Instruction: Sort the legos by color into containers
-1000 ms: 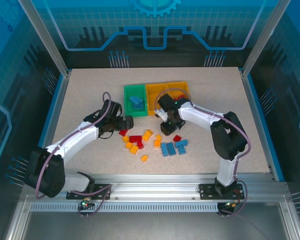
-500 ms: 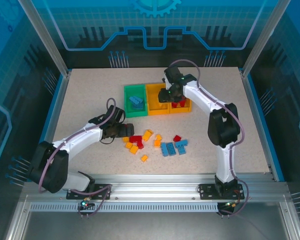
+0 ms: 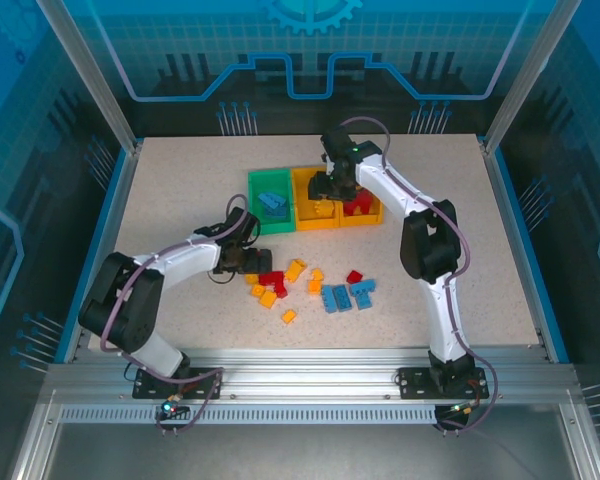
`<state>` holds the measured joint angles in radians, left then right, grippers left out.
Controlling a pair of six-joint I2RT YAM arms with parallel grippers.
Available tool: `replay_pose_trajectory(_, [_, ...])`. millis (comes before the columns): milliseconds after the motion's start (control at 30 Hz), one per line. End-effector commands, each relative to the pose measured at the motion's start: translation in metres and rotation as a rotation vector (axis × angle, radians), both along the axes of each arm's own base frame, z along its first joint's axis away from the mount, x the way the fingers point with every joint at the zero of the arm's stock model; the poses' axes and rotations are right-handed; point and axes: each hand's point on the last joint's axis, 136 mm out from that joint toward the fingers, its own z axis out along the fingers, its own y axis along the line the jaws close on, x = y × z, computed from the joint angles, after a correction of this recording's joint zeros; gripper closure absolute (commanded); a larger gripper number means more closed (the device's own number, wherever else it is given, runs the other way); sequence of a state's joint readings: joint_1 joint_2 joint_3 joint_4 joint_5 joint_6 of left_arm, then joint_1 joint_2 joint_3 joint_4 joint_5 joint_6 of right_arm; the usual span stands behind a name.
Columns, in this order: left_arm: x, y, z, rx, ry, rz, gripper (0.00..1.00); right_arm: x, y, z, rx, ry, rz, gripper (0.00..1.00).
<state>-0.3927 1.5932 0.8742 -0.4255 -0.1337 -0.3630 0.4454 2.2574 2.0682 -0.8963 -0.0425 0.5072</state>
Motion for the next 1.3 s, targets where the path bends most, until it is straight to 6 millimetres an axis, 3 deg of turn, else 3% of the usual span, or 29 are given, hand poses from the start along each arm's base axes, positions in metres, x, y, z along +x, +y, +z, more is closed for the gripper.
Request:
replay_pose_trajectory(0, [0.016,0.0,0.005,0.005,-0.034,-0.01,0.03,-0.013,0.005,0.022,0.023,-0.01,0.014,0.33])
replay_pose_trajectory(200, [0.026,0.001,0.0,0.006,-0.027,-0.002,0.08,-0.026,-0.009,0.05,0.004,-0.095,0.019,0.32])
replay_pose_trajectory(300, [0.03,0.0,-0.004,0.003,-0.021,-0.002,0.13,-0.03,-0.04,0.054,-0.081,-0.133,-0.003,0.3])
replay_pose_trajectory(500, [0.03,-0.003,-0.012,-0.006,0.002,-0.008,0.34,-0.032,-0.115,0.045,-0.161,-0.148,-0.122,0.3])
replay_pose_trajectory(600, [0.028,-0.003,-0.014,-0.012,0.007,-0.002,0.46,-0.029,-0.154,0.035,-0.212,-0.15,-0.186,0.29])
replay_pose_trajectory(733, [0.027,-0.003,-0.006,-0.024,-0.008,0.009,0.6,-0.026,-0.186,0.014,-0.304,-0.12,-0.202,0.3])
replay_pose_trajectory(800, [0.027,-0.003,0.003,-0.036,-0.027,0.017,0.62,-0.024,-0.19,0.001,-0.31,-0.102,-0.176,0.31])
replay_pose_trajectory(933, [0.029,-0.007,0.03,-0.081,-0.076,0.03,0.65,-0.02,-0.179,-0.014,-0.271,-0.101,-0.119,0.34])
replay_pose_trajectory(1100, [0.042,-0.023,0.084,-0.192,-0.196,0.026,0.66,-0.01,-0.167,-0.027,-0.227,-0.104,-0.057,0.4])
replay_pose_trajectory(1267, [0.07,-0.058,0.14,-0.292,-0.306,-0.036,0.65,-0.003,-0.157,-0.04,-0.199,-0.094,-0.01,0.56])
